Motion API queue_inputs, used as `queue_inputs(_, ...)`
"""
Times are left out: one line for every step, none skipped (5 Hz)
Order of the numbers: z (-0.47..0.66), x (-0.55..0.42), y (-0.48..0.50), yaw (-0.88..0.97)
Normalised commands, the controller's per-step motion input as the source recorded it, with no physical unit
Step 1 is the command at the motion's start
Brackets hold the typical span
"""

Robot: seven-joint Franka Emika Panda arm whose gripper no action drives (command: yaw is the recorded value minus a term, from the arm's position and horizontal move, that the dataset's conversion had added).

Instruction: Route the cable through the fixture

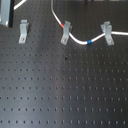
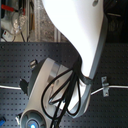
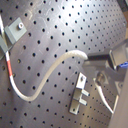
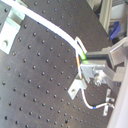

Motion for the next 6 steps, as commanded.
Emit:
queue_inputs(0.02, 0.049, 0.148, 0.0)
queue_inputs(0.62, -0.373, -0.136, -0.13)
queue_inputs(0.37, -0.665, 0.026, 0.0)
queue_inputs(0.09, -0.605, 0.186, 0.0)
queue_inputs(0.11, -0.578, 0.27, 0.0)
queue_inputs(0.28, -0.238, 0.561, 0.0)
